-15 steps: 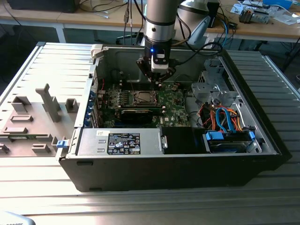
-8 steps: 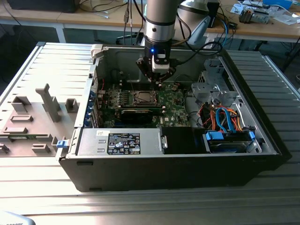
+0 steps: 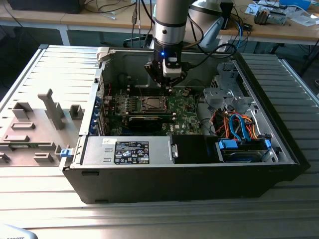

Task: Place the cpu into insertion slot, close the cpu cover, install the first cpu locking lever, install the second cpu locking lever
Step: 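Install the first cpu locking lever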

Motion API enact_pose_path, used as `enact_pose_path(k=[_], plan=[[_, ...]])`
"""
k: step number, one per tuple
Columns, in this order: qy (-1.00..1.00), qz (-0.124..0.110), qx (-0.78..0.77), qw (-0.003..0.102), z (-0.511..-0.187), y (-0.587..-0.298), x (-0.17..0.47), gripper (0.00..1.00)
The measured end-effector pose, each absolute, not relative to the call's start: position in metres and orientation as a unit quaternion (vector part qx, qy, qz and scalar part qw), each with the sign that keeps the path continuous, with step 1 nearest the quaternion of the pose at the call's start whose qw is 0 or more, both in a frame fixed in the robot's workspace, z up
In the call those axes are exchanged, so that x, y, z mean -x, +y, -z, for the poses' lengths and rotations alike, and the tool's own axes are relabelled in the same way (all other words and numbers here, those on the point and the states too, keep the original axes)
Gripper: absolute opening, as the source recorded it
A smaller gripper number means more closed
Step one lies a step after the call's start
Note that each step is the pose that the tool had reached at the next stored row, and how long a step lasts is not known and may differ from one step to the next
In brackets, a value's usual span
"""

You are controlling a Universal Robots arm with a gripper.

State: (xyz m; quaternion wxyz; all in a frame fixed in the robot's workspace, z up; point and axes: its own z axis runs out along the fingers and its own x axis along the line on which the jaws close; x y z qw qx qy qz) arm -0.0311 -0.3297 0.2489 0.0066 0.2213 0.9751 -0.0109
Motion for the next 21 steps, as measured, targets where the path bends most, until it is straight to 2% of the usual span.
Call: enact_pose_path(k=[21], plan=[[0.984, 0.011, -0.18, 0.007, -0.2489, -0.3297, 0.0311, 0.11]])
